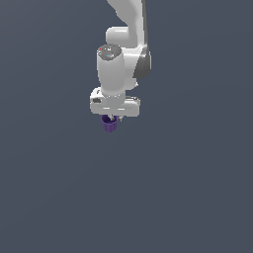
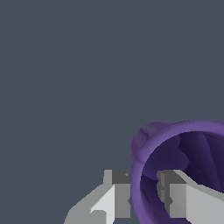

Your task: Pick up the object and move it to a goal position.

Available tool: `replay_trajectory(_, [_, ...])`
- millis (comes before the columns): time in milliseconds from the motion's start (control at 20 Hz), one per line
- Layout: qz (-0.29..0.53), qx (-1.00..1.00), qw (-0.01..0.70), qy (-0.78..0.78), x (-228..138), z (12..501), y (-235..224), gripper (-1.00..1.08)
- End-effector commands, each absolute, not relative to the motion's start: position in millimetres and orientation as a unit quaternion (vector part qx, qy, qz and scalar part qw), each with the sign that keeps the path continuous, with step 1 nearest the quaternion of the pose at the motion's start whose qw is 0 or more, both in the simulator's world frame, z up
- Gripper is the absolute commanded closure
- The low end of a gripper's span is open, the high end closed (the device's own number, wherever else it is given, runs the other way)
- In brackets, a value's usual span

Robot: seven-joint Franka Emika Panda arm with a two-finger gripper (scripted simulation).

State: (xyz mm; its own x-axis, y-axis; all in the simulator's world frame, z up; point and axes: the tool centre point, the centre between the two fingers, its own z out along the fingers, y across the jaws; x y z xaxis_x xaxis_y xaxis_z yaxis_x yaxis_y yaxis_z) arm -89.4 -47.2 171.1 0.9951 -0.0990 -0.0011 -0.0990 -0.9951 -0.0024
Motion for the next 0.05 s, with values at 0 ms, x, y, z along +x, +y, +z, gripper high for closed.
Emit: replay_trajectory(0, [0.000,-0.999,0.001,0.049,-90.6,173.3,-47.5,1.08])
